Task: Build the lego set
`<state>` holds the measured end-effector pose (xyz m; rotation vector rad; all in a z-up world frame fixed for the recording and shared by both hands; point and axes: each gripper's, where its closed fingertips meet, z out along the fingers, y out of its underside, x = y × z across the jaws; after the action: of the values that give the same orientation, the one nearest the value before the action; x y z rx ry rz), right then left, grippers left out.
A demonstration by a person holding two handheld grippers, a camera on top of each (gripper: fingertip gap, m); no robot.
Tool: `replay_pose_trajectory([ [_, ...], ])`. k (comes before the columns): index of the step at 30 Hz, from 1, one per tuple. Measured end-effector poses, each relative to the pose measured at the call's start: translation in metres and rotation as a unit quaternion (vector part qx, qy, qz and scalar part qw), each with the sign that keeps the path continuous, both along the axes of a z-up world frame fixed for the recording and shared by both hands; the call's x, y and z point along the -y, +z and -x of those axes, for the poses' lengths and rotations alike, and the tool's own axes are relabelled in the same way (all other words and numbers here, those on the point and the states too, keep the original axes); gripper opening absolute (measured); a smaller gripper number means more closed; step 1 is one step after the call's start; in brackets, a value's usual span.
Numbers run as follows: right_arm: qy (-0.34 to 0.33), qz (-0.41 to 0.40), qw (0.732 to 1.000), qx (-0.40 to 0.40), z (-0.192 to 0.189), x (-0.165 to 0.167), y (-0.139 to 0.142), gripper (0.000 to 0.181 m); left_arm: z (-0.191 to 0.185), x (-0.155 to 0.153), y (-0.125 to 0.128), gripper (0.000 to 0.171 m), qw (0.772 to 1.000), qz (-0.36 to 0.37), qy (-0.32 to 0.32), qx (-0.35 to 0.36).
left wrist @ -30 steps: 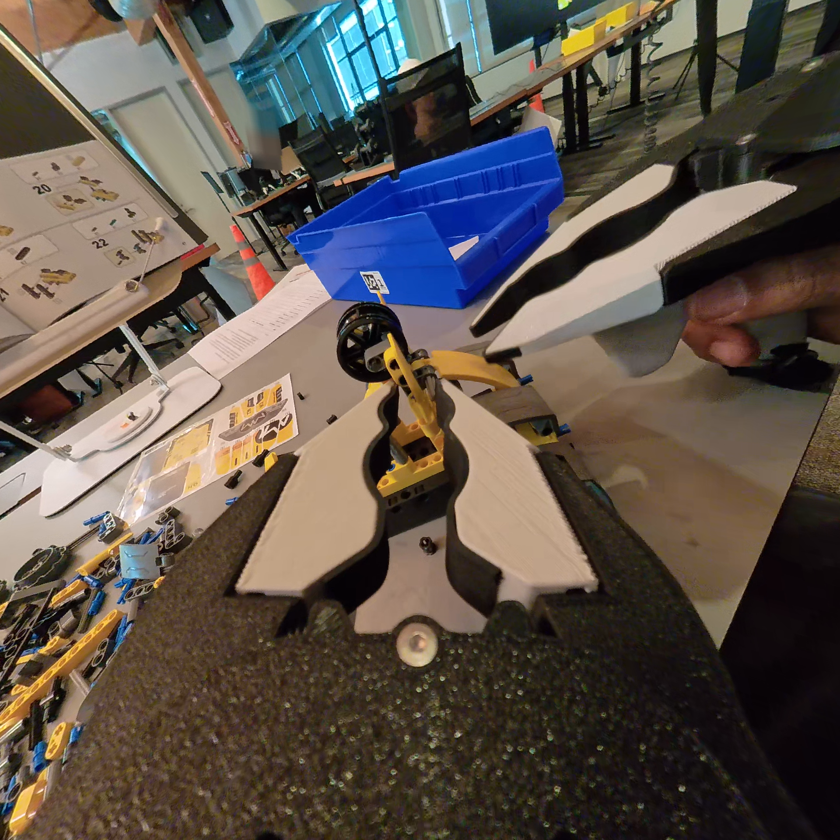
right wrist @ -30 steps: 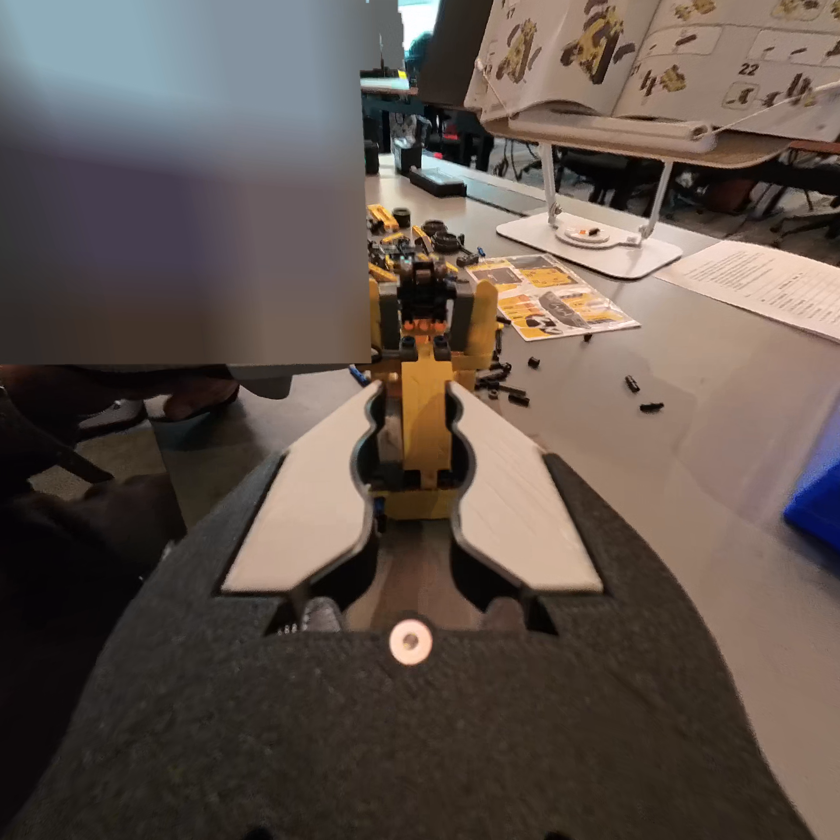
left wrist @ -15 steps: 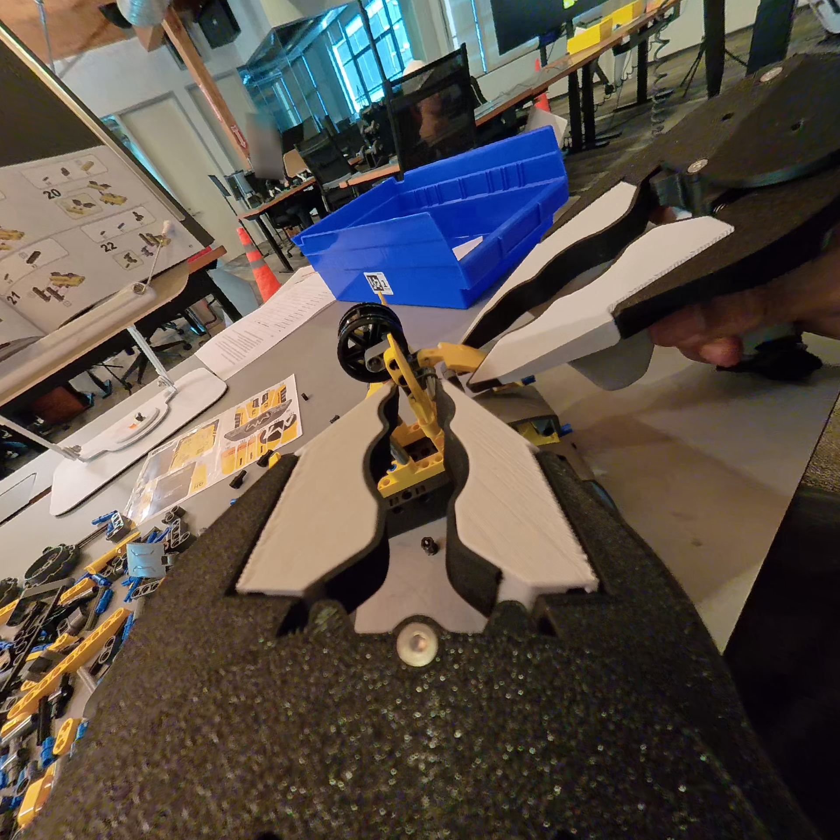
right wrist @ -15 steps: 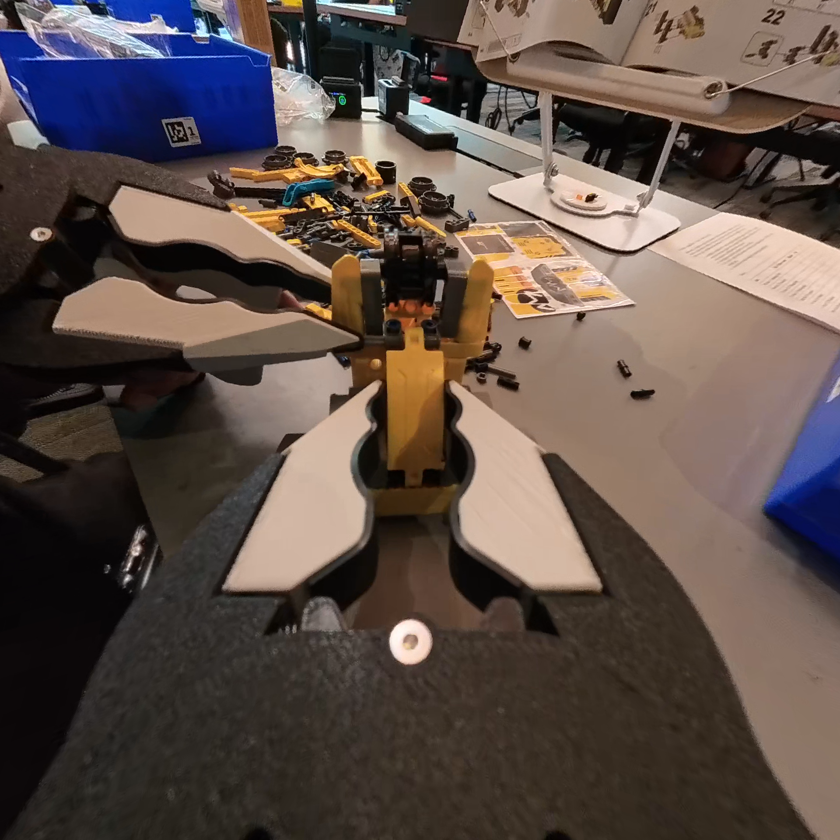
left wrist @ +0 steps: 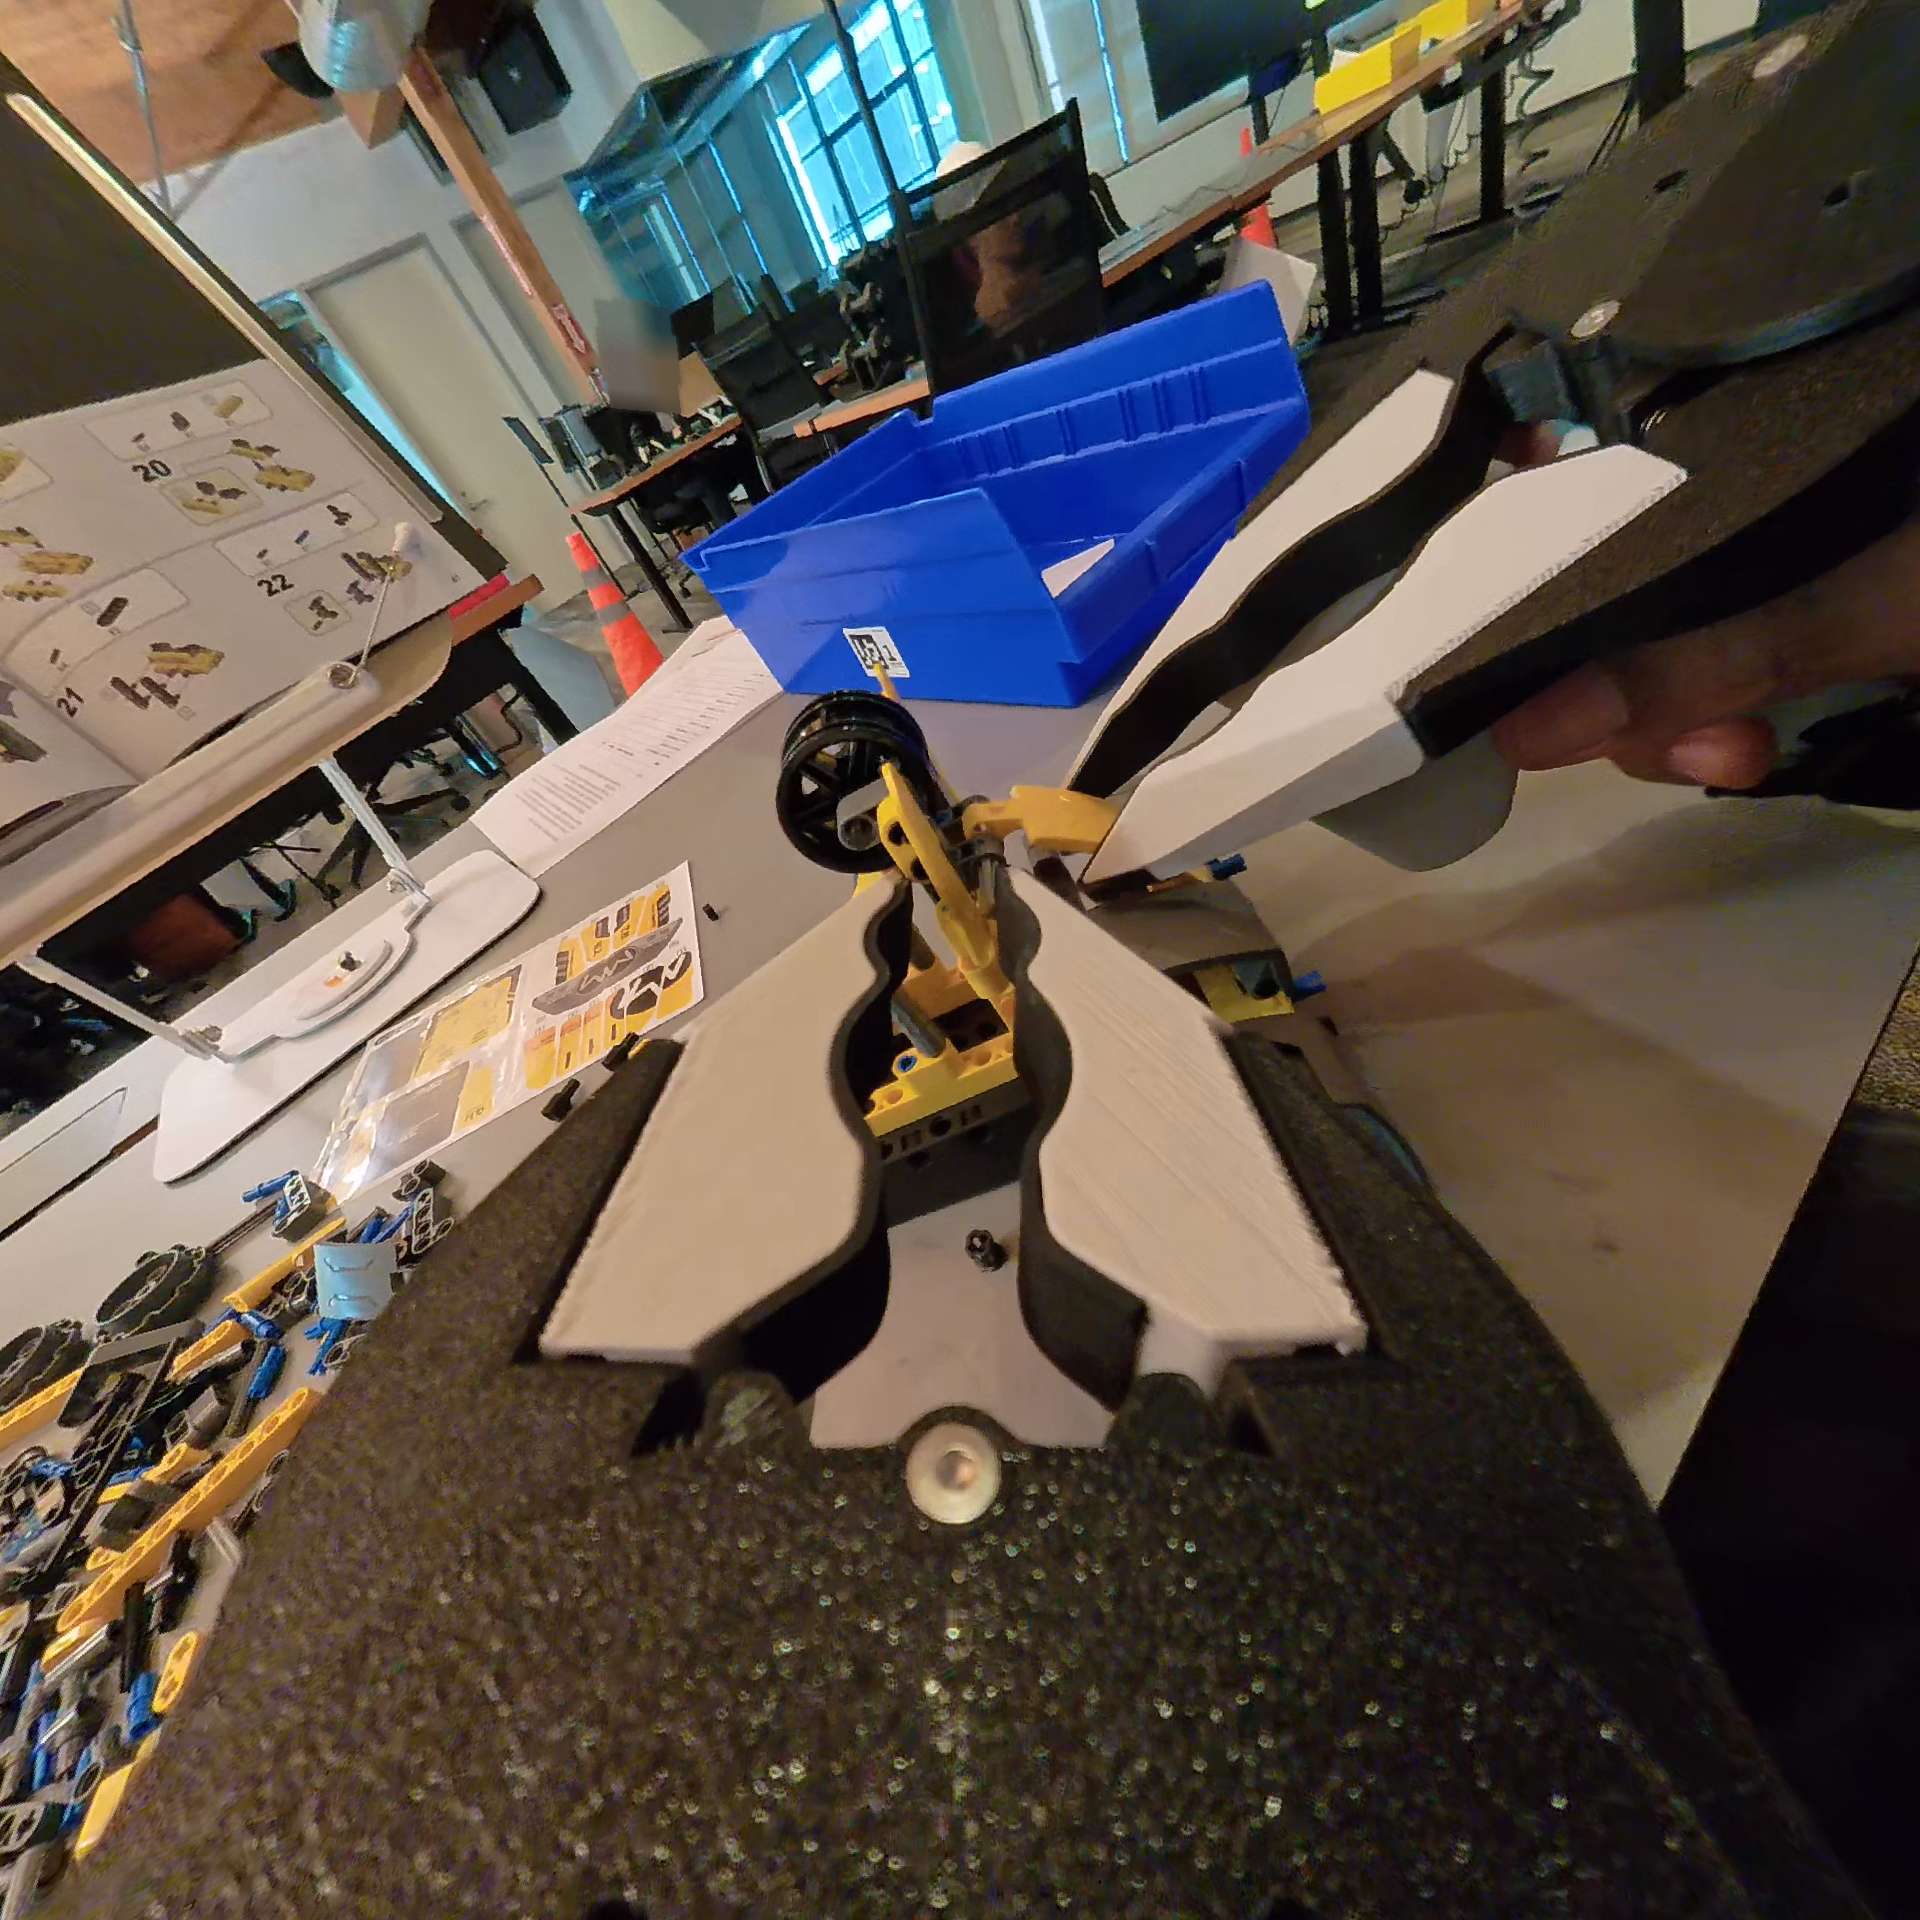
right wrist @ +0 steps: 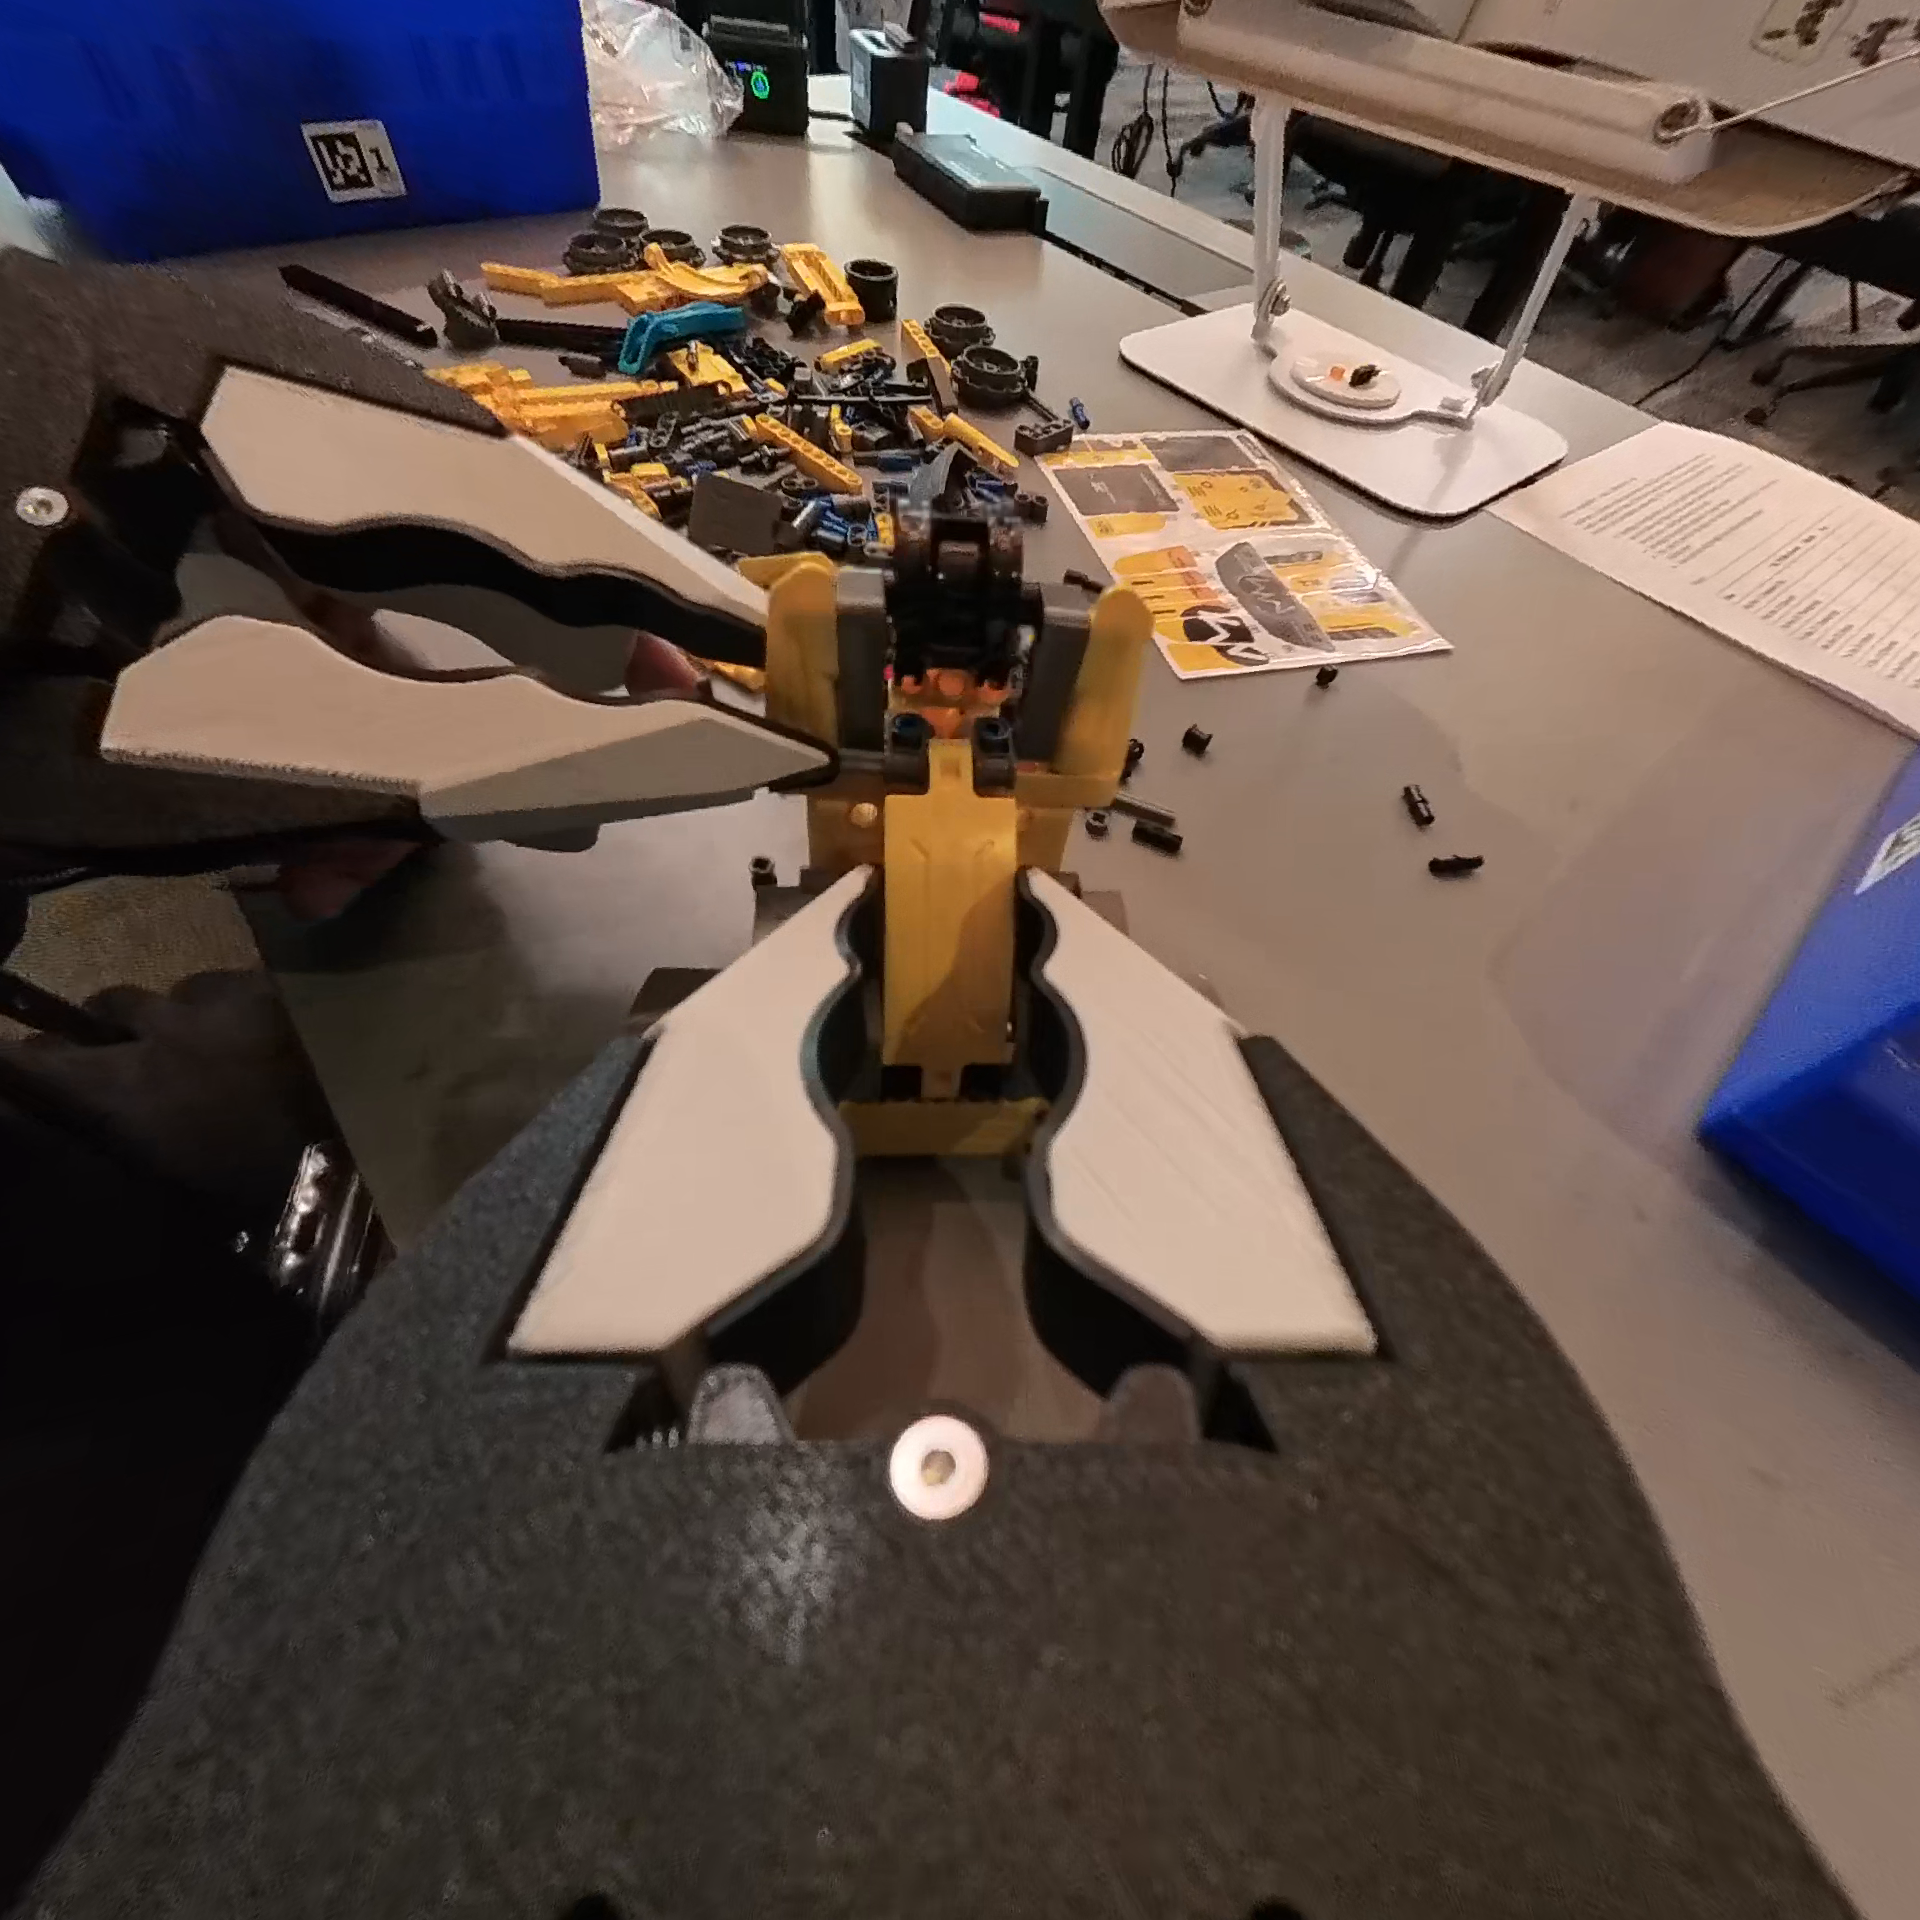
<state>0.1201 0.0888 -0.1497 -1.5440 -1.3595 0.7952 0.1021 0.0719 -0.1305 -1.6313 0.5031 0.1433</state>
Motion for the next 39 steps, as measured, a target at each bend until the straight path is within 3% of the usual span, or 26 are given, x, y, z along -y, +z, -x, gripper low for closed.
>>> replay_pose_trajectory([
  [15,-0.023,-0.020,0.999,0.044,-0.0041,0.0007,-0.0008,0.024,-0.0018,-0.0003,0.0002,0.014,1.000,-0.004,0.007,-0.008],
  [39,-0.023,-0.025,0.998,0.052,-0.0060,0.0010,-0.0013,0.024,-0.0029,-0.0013,0.0003,0.014,1.000,-0.006,0.007,-0.009],
])
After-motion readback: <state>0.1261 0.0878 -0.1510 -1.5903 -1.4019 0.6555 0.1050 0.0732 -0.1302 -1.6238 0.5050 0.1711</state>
